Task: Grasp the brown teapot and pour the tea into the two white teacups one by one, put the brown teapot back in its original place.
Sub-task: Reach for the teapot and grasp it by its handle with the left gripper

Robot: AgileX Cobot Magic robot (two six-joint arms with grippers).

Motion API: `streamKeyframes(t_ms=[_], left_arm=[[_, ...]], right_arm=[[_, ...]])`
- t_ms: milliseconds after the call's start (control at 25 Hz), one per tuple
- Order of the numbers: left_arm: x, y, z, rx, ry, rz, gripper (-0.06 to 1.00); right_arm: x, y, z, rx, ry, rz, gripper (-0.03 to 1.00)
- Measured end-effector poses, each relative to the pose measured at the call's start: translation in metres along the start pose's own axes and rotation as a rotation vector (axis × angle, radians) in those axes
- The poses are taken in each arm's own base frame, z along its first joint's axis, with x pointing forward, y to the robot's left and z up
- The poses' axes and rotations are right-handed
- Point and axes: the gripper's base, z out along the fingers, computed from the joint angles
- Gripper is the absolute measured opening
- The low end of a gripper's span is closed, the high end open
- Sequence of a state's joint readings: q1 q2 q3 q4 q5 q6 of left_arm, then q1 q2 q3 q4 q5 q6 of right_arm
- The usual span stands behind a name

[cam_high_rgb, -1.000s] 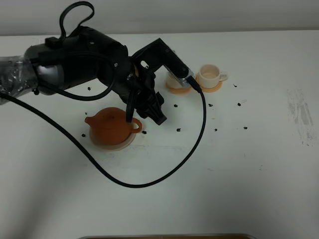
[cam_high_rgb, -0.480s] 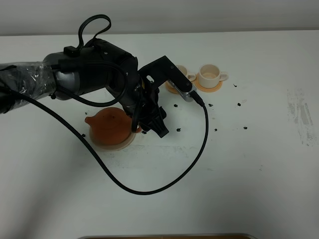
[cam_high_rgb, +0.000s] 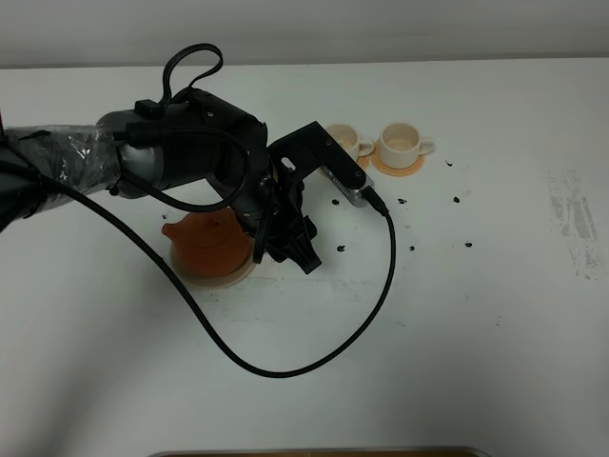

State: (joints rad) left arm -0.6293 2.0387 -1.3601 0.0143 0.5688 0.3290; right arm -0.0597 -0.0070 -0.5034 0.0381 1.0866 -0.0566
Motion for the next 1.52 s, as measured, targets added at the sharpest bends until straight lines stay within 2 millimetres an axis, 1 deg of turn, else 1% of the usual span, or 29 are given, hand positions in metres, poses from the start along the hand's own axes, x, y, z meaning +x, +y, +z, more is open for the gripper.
streamKeyframes(t_ms=[560,840,1360,1520], left_arm=[[0.004,-0.005,0.0,0.039,0.052,-0.035,0.56],[0.008,-0.006,-0.008,0.057,0.101,-0.042,0.56],[0.017,-0.005,-0.012,0.123,0.185,-0.101,0.56],[0.02,-0.002,-0.02,0.13,0.205,-0.111,0.56]], right_arm=[[0.0,0.0,0.0,0.0,0.0,0.0,0.47],[0.0,0.0,0.0,0.0,0.0,0.0,0.47],[0.0,0.0,0.0,0.0,0.0,0.0,0.47],[0.0,0.0,0.0,0.0,0.0,0.0,0.47]])
